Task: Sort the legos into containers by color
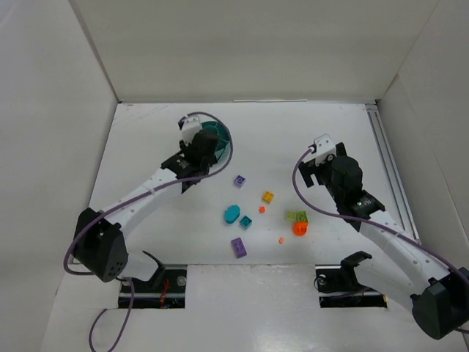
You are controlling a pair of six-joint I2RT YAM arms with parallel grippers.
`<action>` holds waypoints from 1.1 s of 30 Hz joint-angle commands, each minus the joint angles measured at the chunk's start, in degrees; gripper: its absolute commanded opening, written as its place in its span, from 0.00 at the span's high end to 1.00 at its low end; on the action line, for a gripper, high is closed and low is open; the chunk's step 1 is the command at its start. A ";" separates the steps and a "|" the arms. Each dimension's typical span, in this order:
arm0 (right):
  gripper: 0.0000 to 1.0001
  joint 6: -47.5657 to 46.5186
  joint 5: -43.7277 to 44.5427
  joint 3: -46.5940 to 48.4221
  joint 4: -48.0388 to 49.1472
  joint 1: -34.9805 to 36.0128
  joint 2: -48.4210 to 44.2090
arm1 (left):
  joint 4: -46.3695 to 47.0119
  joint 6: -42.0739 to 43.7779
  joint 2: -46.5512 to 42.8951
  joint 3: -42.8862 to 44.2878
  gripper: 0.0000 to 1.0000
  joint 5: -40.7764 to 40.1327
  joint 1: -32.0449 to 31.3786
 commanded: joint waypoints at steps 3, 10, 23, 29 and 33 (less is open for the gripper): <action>0.01 -0.44 0.52 -1.29 1.28 -1.79 -1.49 | 4.08 9.46 6.85 13.82 0.86 -3.14 9.83; 0.01 -1.58 0.52 -0.24 1.28 -3.55 1.23 | 5.05 12.97 20.48 27.72 0.86 1.78 15.74; 0.01 -1.58 0.52 0.29 1.28 -5.13 3.00 | 2.14 11.67 27.79 30.64 0.86 4.50 16.27; 0.01 -2.11 0.52 0.29 1.28 -5.13 3.00 | 2.67 10.96 26.73 28.44 0.76 6.96 16.27; 0.01 -2.11 0.00 0.29 1.28 -5.13 3.00 | 2.15 9.81 26.73 27.91 0.64 6.97 16.27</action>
